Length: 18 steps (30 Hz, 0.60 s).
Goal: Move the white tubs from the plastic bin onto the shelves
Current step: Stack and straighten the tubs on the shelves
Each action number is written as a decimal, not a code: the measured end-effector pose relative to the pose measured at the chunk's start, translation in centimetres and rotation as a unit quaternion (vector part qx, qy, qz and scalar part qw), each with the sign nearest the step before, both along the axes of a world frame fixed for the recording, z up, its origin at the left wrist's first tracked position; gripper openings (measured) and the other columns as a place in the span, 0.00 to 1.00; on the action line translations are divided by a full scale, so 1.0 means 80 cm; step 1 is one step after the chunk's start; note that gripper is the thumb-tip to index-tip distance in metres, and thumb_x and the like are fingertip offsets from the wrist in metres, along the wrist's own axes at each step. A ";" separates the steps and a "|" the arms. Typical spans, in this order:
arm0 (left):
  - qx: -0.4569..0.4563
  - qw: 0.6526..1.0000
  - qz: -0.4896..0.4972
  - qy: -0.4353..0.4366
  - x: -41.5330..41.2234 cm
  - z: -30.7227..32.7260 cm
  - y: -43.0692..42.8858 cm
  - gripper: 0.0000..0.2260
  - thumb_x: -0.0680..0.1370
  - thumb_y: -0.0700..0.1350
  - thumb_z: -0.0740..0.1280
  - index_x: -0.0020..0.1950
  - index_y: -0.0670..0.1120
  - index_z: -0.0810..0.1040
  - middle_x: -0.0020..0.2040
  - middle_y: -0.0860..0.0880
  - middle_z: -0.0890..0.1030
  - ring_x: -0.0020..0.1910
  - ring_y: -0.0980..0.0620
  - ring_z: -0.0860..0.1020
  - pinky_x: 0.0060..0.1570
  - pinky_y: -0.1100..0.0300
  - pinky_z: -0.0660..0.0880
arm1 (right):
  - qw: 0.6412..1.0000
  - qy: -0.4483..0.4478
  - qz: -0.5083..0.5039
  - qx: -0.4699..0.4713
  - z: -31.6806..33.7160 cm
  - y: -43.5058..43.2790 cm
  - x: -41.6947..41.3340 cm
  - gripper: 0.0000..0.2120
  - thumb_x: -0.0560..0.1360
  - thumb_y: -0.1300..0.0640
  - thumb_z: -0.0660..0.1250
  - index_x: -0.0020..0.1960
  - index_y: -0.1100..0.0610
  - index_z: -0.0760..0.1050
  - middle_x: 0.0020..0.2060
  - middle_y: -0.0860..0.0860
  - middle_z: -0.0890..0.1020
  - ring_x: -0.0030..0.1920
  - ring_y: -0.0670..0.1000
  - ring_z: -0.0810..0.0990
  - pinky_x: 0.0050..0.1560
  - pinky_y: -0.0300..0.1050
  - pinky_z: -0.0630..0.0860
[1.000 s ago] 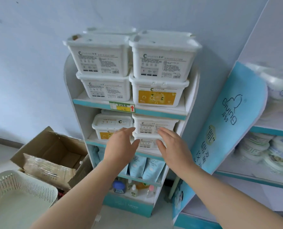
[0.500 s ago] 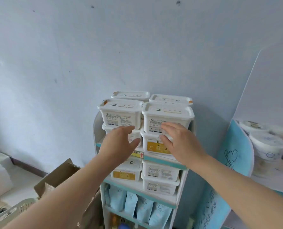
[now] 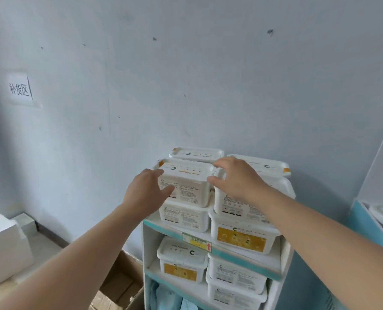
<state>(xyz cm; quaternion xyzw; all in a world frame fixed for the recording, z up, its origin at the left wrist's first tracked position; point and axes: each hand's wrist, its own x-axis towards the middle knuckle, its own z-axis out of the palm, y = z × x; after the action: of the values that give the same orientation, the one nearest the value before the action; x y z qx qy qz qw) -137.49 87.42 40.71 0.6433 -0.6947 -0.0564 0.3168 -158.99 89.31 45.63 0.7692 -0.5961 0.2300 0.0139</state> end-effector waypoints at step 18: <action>-0.053 0.985 -0.138 -0.091 0.029 -0.031 -0.109 0.29 0.76 0.64 0.60 0.71 0.48 0.66 0.75 0.43 0.59 0.74 0.43 0.55 0.73 0.51 0.53 | 0.987 0.003 -0.152 0.059 -0.019 -0.031 0.030 0.23 0.66 0.40 0.72 0.56 0.50 0.75 0.52 0.44 0.76 0.54 0.49 0.75 0.51 0.44 0.73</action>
<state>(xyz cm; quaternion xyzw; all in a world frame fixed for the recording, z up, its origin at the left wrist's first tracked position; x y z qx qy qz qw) -135.16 78.71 38.26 0.5257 -0.8048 -0.0040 0.2757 -156.63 86.84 44.10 0.6697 -0.7186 0.1872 0.0056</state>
